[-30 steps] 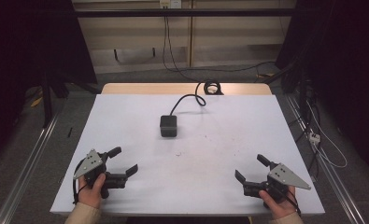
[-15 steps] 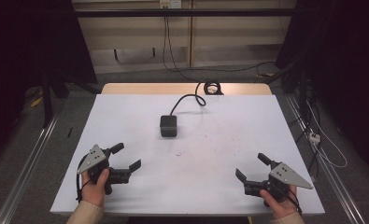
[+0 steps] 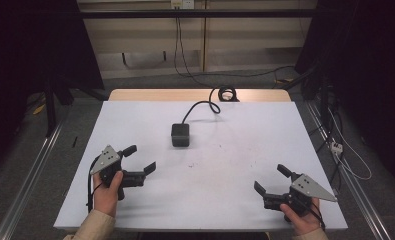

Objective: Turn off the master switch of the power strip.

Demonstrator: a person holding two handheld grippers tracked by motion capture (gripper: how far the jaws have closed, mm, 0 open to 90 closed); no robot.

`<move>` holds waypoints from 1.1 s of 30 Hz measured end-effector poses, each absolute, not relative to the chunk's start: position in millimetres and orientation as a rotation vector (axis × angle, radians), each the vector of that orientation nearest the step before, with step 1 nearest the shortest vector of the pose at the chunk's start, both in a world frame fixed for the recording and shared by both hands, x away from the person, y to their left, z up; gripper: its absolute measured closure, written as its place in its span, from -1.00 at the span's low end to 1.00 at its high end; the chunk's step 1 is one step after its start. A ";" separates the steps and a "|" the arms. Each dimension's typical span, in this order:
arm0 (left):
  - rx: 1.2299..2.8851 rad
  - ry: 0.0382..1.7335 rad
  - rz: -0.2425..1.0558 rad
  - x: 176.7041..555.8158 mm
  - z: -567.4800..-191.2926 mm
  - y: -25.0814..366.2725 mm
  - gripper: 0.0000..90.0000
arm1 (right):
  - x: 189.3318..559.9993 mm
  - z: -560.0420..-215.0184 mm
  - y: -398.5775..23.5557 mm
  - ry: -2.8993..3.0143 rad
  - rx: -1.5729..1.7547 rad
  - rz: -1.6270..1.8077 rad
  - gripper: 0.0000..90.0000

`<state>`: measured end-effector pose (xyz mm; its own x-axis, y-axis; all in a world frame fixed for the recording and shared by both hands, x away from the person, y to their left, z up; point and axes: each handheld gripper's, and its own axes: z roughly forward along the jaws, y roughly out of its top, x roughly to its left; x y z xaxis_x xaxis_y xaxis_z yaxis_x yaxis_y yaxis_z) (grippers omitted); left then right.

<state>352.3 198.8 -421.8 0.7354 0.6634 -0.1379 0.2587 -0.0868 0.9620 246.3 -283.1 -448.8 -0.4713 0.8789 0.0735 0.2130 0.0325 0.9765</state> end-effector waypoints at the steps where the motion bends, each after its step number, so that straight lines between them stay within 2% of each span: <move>1: 1.670 0.750 0.392 353.4 -421.9 197.6 -0.93 | 246.9 -448.6 -283.4 1.732 1.106 1.480 -0.97; 23: 1.674 0.758 0.340 377.6 -417.5 172.8 -0.92 | 252.2 -447.0 -279.1 1.739 1.097 1.479 -0.97; 33: 1.685 0.757 0.373 392.1 -411.9 163.3 -0.92 | 251.4 -446.3 -284.3 1.724 1.109 1.465 -0.97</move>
<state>392.1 163.3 -411.9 0.7374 0.6585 -0.1503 0.2816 -0.0974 0.9546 251.4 -284.3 -446.3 -0.4617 0.8846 0.0656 0.2074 0.0357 0.9776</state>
